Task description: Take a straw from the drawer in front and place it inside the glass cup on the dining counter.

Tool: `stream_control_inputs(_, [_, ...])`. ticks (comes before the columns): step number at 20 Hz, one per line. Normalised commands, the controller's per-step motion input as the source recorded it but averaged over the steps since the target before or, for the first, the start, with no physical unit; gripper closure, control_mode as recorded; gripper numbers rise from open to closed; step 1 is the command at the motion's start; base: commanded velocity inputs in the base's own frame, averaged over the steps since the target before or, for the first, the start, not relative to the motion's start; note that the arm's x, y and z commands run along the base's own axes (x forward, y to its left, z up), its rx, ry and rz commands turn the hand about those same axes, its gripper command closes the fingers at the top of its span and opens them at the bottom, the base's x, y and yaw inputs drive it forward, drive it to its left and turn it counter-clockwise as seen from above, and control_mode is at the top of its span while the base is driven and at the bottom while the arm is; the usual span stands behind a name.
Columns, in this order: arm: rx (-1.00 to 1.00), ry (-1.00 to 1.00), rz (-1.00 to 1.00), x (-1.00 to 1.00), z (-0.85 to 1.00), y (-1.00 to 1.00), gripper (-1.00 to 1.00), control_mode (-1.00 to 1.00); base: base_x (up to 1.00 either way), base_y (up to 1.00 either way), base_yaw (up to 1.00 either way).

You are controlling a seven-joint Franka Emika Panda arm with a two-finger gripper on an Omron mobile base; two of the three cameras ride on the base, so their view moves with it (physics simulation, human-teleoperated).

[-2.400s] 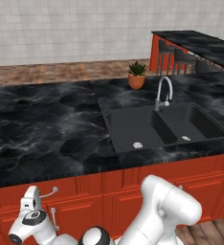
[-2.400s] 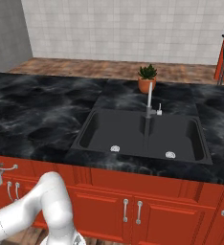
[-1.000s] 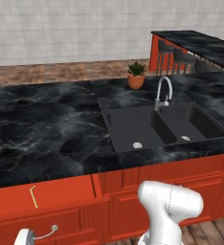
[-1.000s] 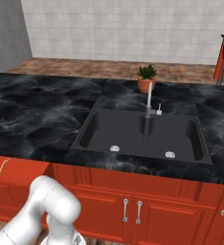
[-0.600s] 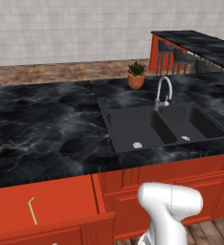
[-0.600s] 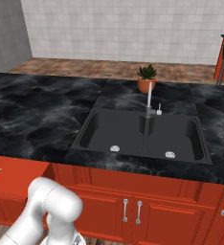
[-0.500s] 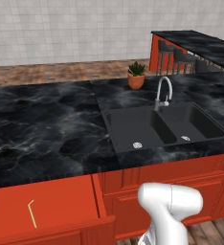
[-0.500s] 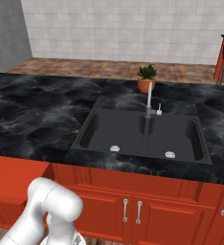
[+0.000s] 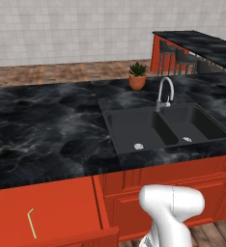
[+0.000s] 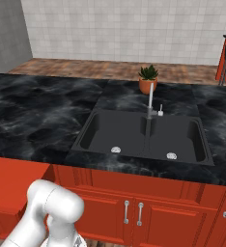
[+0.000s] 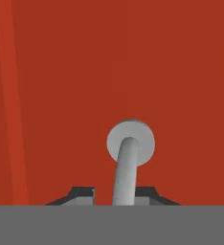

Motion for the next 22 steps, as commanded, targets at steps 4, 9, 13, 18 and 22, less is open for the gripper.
stream_control_inputs(4, [0.04, 0.1, 0.0, -0.26, 0.0, 0.0, -1.0, -1.0, 0.0, 0.0, 0.0])
stream_control_inputs(9, [0.14, 0.17, 0.0, -0.47, 0.04, 0.0, -1.0, -1.0, 0.0, 0.0, 0.0])
stream_control_inputs(13, [0.18, 0.11, 0.0, -0.75, 0.38, 0.0, -1.0, -1.0, 0.0, 0.0, 0.0])
stream_control_inputs(18, [0.25, 0.06, 0.0, -0.64, 0.96, -0.01, -1.0, -1.0, 0.0, 0.0, 0.0])
stream_control_inputs(22, [0.31, 0.15, 0.0, -0.22, 1.0, -0.09, -1.0, -1.0, 0.0, 0.0, 0.0])
